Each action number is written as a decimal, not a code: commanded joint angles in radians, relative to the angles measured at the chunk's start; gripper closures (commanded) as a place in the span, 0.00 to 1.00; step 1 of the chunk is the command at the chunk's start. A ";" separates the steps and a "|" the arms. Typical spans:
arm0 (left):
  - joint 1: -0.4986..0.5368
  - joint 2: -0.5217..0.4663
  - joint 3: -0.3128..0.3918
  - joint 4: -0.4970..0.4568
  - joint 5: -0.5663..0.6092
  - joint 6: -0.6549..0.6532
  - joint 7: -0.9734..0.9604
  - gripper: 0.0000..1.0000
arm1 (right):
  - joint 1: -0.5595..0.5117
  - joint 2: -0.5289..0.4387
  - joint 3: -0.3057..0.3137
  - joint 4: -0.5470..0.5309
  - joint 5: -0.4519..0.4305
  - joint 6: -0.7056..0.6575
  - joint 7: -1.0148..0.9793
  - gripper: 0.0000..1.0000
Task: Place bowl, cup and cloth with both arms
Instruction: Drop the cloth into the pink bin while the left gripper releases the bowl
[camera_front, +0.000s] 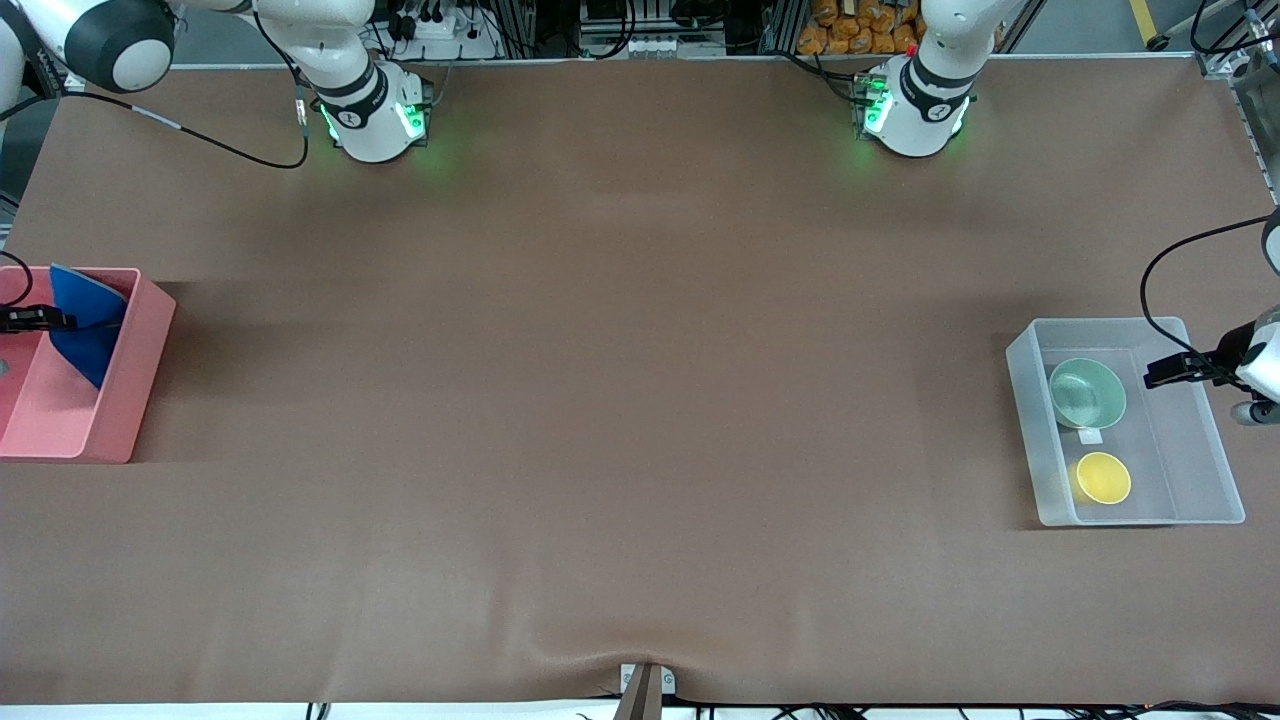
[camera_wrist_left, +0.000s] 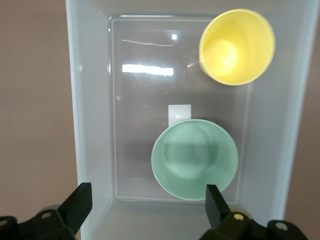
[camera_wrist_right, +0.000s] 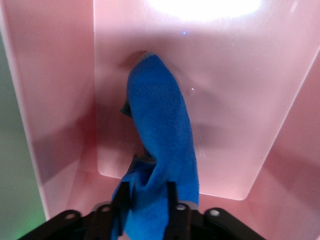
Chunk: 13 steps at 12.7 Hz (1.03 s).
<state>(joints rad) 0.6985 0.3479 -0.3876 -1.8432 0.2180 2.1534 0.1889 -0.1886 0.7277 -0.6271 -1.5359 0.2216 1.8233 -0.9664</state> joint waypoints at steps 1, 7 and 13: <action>0.006 -0.062 -0.052 -0.004 0.017 -0.065 -0.064 0.00 | 0.011 -0.039 0.010 0.045 0.012 -0.093 0.121 0.00; 0.007 -0.115 -0.149 -0.002 0.018 -0.118 -0.198 0.00 | 0.104 -0.150 0.006 0.195 -0.001 -0.280 0.300 0.00; -0.274 -0.173 0.025 0.054 -0.037 -0.242 -0.295 0.00 | 0.300 -0.420 0.004 0.197 -0.059 -0.436 0.650 0.00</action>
<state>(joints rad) 0.5304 0.2042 -0.4496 -1.8232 0.2100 1.9763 -0.0812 0.0512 0.4156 -0.6247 -1.3021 0.2011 1.4115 -0.4011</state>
